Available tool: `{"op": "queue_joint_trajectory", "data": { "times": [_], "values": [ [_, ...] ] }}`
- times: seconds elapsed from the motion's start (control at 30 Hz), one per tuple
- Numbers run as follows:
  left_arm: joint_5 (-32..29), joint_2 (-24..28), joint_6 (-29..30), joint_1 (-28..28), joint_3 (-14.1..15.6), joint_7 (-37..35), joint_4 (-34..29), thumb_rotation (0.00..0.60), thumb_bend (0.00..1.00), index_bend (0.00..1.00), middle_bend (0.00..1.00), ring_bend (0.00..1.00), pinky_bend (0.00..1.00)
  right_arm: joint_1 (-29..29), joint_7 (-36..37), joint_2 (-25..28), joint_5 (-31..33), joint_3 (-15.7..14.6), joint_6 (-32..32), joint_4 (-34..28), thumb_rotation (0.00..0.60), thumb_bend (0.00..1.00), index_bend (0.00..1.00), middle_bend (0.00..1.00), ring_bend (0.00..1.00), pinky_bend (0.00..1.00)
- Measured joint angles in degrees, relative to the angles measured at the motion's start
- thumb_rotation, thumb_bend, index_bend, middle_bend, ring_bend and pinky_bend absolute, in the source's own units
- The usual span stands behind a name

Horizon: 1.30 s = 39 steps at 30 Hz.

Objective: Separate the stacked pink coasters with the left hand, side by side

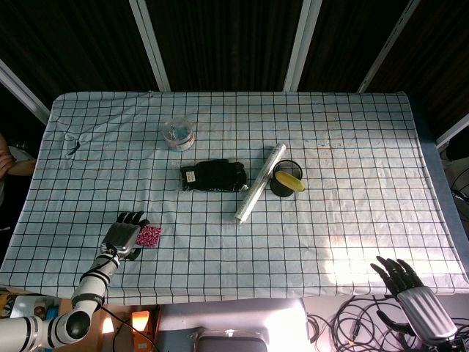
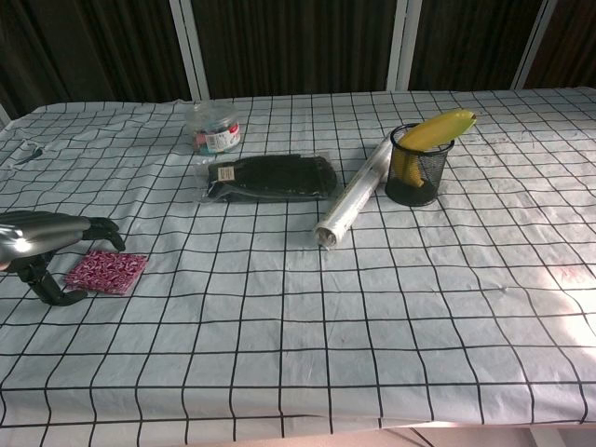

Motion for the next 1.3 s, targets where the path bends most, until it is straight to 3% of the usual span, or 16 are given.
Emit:
{"op": "queue_joint_trajectory", "data": {
  "times": [0.23,0.5,1.3],
  "values": [
    [-0.1,-0.8,-0.1,-0.5,0.7,-0.4,1.6,0.600,0.37,0.20,0.00,0.00,0.00,-0.1,0.1,0.0,0.0,0.0,0.3,0.0,0.600,0.20,0.00,0.00,0.00,0.00],
    [1.3,-1.6,0.2,-0.6,1.1,-1.9,2.9,0.600,0.37,0.32,0.00,0.00,0.00,-0.3,0.1,0.0,0.2,0.0,0.4,0.2,0.600,0.20,0.00,0.00,0.00,0.00],
    [6.1,-0.5,2.2,0.6,1.2,-5.7,2.2,0.600,0.36,0.44,0.00,0.00,0.00,-0.3,-0.7,-0.2,0.2,-0.1,0.0,0.1,0.600,0.20,0.00,0.00,0.00,0.00]
  ]
}}
